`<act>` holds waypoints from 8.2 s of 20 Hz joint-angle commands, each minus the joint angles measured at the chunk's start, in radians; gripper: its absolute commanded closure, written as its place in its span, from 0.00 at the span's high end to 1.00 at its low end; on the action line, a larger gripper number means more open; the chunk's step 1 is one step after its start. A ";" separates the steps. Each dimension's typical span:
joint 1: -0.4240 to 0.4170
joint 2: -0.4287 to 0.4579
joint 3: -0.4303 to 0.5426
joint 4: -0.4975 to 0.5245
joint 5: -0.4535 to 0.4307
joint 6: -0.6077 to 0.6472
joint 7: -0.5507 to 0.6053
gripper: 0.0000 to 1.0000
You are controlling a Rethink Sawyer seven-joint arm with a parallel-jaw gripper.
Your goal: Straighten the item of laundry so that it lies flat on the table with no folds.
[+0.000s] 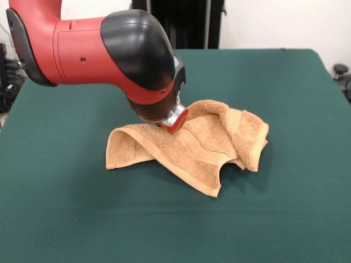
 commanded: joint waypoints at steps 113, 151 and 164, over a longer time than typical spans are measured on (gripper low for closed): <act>0.422 0.016 -0.313 -0.297 -0.014 0.012 -0.078 0.00; 0.458 0.051 -0.338 -0.563 -0.104 0.556 -0.295 0.00; 0.434 0.082 -0.306 -0.543 -0.089 0.559 -0.268 0.00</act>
